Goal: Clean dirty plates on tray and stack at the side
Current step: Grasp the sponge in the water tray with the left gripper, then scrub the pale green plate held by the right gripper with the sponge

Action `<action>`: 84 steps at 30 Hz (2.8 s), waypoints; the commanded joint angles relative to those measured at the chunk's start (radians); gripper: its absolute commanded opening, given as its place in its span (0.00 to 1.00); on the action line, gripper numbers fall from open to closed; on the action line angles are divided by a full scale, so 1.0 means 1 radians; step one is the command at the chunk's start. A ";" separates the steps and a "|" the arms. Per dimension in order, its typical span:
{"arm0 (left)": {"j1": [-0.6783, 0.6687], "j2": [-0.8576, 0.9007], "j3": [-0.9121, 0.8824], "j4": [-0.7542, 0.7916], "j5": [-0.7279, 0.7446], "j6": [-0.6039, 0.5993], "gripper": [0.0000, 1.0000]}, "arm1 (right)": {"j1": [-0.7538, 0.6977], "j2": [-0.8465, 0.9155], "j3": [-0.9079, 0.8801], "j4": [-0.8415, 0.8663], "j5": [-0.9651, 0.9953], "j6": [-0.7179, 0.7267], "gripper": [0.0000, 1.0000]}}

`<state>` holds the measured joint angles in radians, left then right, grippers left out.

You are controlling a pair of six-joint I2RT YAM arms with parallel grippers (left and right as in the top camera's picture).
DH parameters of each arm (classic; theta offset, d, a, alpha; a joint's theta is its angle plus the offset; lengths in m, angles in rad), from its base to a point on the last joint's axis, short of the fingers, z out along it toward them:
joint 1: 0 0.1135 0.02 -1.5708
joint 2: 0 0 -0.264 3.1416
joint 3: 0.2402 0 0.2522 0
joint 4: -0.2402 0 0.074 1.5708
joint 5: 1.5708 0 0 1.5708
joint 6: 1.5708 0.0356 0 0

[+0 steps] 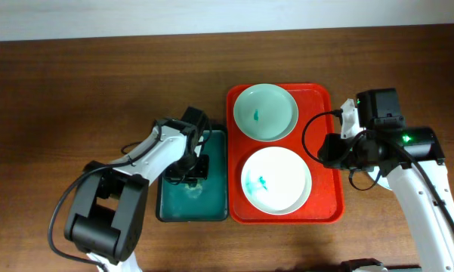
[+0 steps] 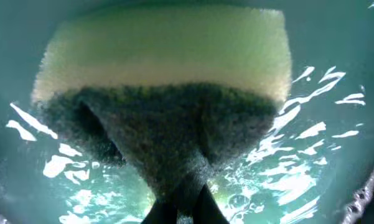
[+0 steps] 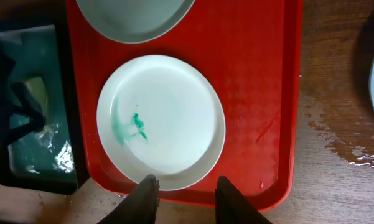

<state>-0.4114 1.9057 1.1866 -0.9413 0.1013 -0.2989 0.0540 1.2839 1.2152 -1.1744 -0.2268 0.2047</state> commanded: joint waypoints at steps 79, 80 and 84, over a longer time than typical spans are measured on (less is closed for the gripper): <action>-0.343 0.350 0.463 -0.008 -0.004 -0.138 0.00 | -0.026 0.597 -0.243 0.283 -0.073 -0.014 0.05; -0.343 0.350 0.464 -0.025 -0.093 -0.138 0.00 | -0.027 0.597 -0.243 0.282 -0.073 -0.014 0.05; -0.338 0.350 0.464 -0.102 -0.364 -0.138 0.00 | -0.027 0.597 -0.243 0.282 -0.073 -0.014 0.05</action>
<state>-0.7753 2.2070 1.6703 -1.0050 0.0883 -0.4286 0.0246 1.8336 1.0115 -0.9051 -0.3965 0.1875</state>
